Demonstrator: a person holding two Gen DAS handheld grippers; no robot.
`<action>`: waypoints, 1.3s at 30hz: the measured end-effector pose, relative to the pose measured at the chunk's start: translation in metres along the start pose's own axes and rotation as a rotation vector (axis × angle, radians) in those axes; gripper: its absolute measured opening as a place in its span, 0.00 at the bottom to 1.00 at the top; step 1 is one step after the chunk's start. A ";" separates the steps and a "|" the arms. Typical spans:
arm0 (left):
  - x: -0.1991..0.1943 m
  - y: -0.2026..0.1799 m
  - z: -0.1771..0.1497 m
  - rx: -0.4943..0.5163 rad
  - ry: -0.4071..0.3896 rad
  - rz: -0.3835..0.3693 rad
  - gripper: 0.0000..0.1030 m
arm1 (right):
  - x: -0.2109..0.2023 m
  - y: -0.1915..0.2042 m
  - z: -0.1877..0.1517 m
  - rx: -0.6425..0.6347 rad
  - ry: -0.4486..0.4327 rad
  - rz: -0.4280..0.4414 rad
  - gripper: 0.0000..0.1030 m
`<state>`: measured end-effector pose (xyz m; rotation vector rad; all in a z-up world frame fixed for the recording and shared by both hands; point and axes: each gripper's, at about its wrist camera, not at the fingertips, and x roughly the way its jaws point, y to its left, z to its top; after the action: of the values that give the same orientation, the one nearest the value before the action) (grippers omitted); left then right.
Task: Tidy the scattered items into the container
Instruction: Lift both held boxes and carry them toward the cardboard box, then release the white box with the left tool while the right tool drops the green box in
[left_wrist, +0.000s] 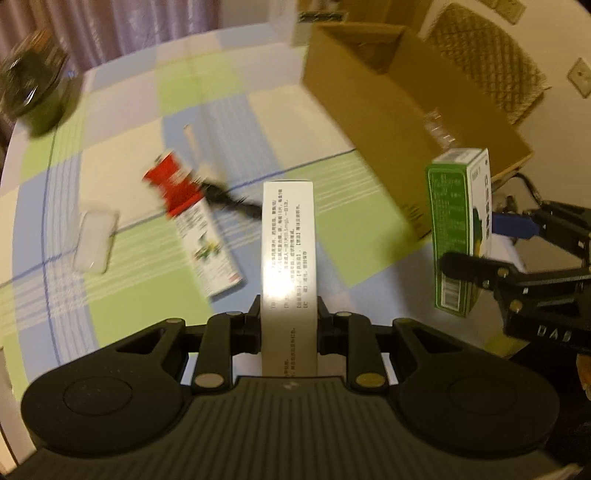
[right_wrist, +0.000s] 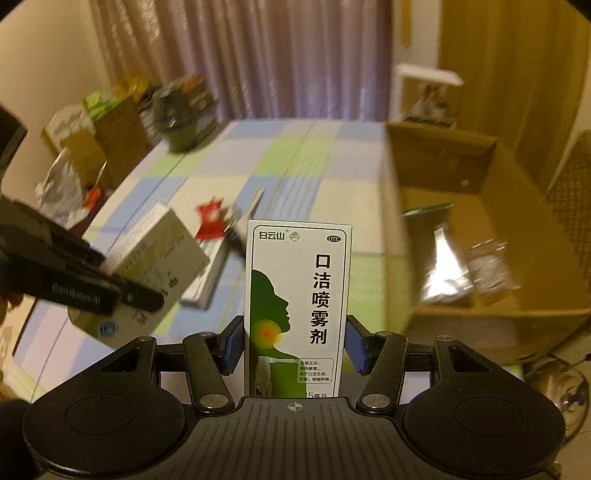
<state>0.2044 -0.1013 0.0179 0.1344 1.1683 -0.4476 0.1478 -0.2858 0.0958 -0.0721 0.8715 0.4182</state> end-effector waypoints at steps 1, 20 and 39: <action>-0.002 -0.007 0.005 0.007 -0.008 -0.009 0.20 | -0.006 -0.007 0.004 0.012 -0.011 -0.006 0.57; 0.013 -0.146 0.131 -0.002 -0.088 -0.211 0.20 | -0.052 -0.147 0.051 0.079 -0.094 -0.177 0.57; 0.061 -0.165 0.164 -0.054 -0.086 -0.146 0.36 | -0.021 -0.186 0.053 0.112 -0.068 -0.176 0.57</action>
<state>0.2967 -0.3215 0.0483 -0.0176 1.1089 -0.5448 0.2461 -0.4511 0.1255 -0.0312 0.8127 0.2055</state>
